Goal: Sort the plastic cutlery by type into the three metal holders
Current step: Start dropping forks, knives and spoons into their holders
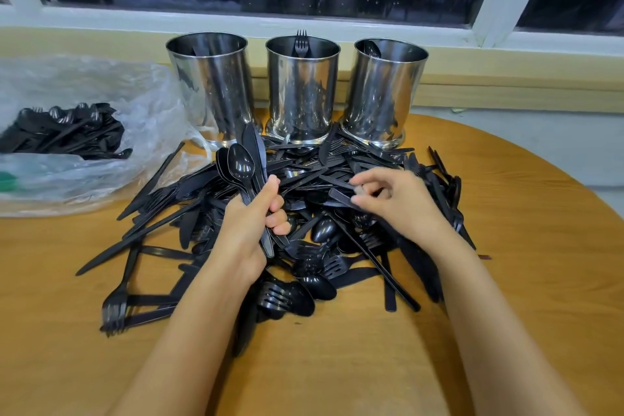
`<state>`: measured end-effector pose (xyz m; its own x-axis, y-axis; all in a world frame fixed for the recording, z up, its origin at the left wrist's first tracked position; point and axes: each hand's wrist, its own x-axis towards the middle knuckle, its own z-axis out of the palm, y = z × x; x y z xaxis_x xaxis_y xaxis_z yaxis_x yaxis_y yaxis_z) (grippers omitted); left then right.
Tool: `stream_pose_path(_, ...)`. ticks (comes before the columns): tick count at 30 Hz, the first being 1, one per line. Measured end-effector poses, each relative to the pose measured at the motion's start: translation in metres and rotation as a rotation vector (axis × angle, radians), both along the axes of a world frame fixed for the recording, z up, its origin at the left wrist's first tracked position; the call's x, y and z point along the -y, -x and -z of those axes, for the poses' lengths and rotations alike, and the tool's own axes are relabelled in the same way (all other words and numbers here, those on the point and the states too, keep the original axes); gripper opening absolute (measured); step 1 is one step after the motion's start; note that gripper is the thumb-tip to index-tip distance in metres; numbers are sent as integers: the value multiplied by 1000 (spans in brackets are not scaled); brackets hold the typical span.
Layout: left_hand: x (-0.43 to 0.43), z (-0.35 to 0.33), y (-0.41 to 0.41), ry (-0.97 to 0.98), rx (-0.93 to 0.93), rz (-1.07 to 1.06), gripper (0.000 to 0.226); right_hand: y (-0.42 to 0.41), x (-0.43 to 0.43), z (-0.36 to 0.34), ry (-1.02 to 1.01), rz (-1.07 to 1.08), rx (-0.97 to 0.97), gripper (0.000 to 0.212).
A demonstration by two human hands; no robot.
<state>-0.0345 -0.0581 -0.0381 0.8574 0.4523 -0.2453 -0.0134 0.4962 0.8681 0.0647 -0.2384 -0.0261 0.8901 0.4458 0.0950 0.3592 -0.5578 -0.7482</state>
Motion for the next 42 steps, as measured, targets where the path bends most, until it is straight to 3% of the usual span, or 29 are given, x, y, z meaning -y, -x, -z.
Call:
stream_pose_path(9,2,1,0,0,9,20,17,6,8,-25,-825,259,95,11)
stream_pose_path(14,5,2,0,54,38,13,16,18,-9,-20,-1043,157,-209,13)
stream_pose_path(17,6,3,-1,88,65,-1,19,31,-28,-11,-938,132,-277,10)
stream_pose_path(23,7,-1,0,105,108,-29,22,45,-50,8,-474,13,-133,9)
stream_pose_path(29,2,-3,1,138,130,-38,17,47,-49,7,-319,-127,-149,11)
stream_pose_path(33,-1,-3,1,65,139,-97,15,32,-31,1,-303,-23,-88,8)
stream_pose_path(36,-2,-1,0,49,97,-128,18,19,-19,4,-153,39,-50,9)
stream_pose_path(42,-2,-2,2,-19,43,-41,19,20,-18,5,124,-52,-157,26)
